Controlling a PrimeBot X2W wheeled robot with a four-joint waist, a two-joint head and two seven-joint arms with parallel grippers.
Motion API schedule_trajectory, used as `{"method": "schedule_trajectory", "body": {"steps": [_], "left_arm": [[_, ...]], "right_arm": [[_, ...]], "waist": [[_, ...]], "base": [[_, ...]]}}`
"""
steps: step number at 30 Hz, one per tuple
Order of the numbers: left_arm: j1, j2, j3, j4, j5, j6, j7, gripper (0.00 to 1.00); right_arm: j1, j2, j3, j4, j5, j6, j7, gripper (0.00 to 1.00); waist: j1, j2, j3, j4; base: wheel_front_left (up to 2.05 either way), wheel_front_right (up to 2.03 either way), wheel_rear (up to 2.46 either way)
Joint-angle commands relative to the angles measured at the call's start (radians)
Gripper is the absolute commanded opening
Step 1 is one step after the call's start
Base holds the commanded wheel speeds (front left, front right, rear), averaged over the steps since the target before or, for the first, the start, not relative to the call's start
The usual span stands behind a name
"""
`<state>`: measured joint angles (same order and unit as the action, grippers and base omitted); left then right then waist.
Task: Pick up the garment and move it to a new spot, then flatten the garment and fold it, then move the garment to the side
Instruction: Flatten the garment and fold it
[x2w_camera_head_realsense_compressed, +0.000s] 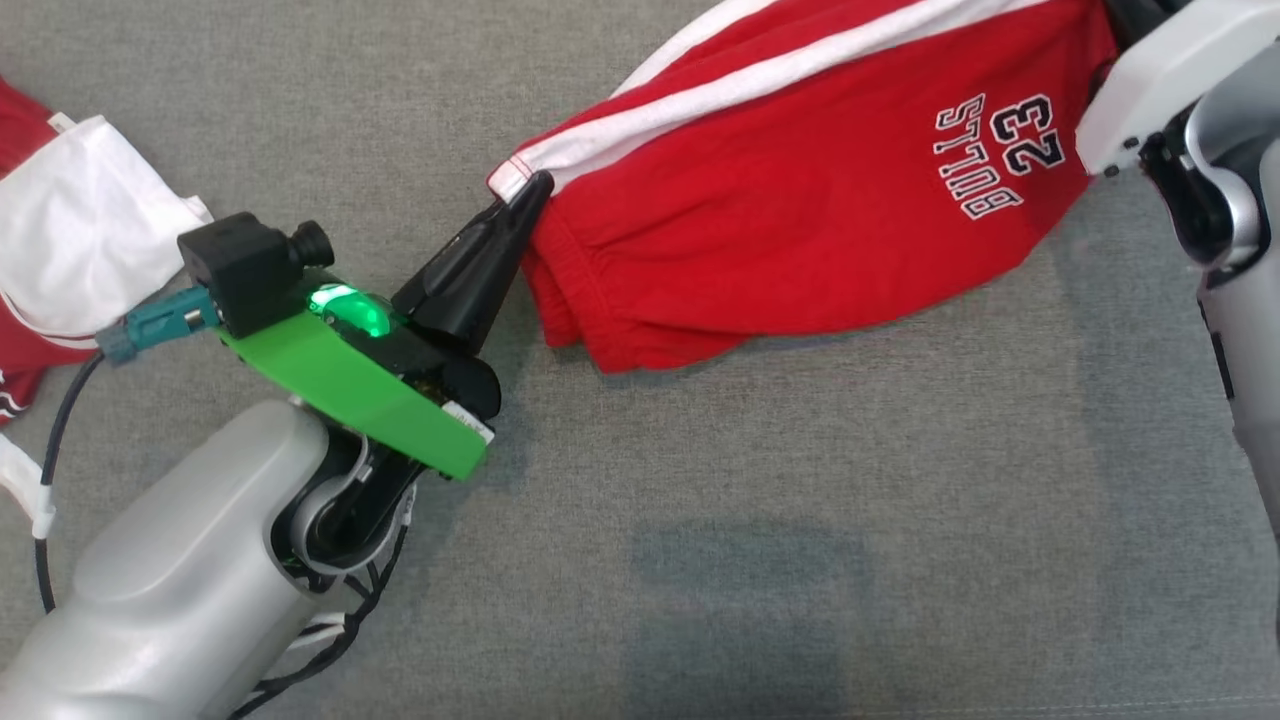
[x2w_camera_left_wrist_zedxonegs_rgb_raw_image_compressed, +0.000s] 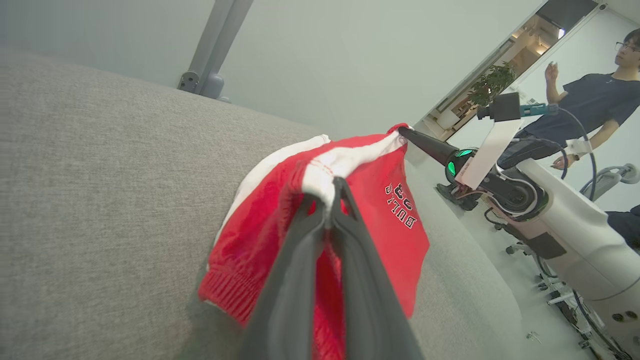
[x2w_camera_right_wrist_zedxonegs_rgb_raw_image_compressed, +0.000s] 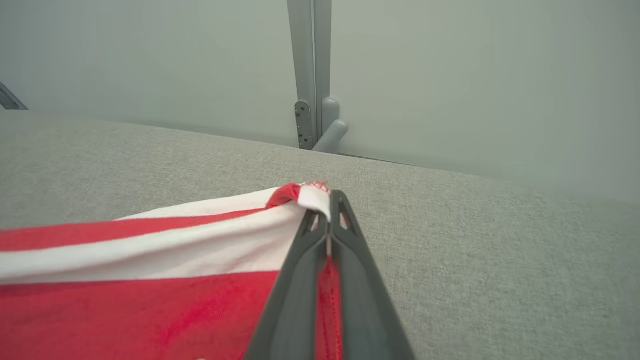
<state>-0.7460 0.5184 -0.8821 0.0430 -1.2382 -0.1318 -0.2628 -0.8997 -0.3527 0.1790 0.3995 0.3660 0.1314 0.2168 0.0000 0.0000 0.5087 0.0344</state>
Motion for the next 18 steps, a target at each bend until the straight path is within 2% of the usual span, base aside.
{"method": "schedule_trajectory", "body": {"steps": [1, 16, 17, 18], "left_arm": [[-0.026, -0.007, 0.006, 0.019, -0.008, 0.002, -0.002, 0.0], [-0.092, -0.077, 0.012, 0.152, -0.033, 0.002, -0.002, 0.0], [-0.094, -0.078, 0.013, 0.154, -0.03, 0.002, -0.002, 0.0], [-0.094, -0.081, 0.013, 0.157, -0.029, 0.002, -0.002, 0.07]], "right_arm": [[-0.042, 0.007, 0.015, 0.038, -0.013, -0.001, -0.006, 0.0], [-0.276, 0.045, 0.085, 0.351, -0.081, -0.001, -0.094, 0.0], [-0.283, 0.045, 0.088, 0.367, -0.083, -0.001, -0.104, 0.06], [-0.289, 0.047, 0.092, 0.382, -0.083, -0.001, -0.113, 0.18]], "waist": [[0.0, 0.0, 0.061, 0.04], [0.0, 0.0, 0.113, 0.074], [0.0, 0.0, 0.113, 0.075], [0.0, 0.0, 0.113, 0.075]], "base": [[0.0, 0.0, 0.0], [0.0, 0.0, 0.0], [0.0, 0.0, 0.0], [0.0, 0.0, 0.0]]}}
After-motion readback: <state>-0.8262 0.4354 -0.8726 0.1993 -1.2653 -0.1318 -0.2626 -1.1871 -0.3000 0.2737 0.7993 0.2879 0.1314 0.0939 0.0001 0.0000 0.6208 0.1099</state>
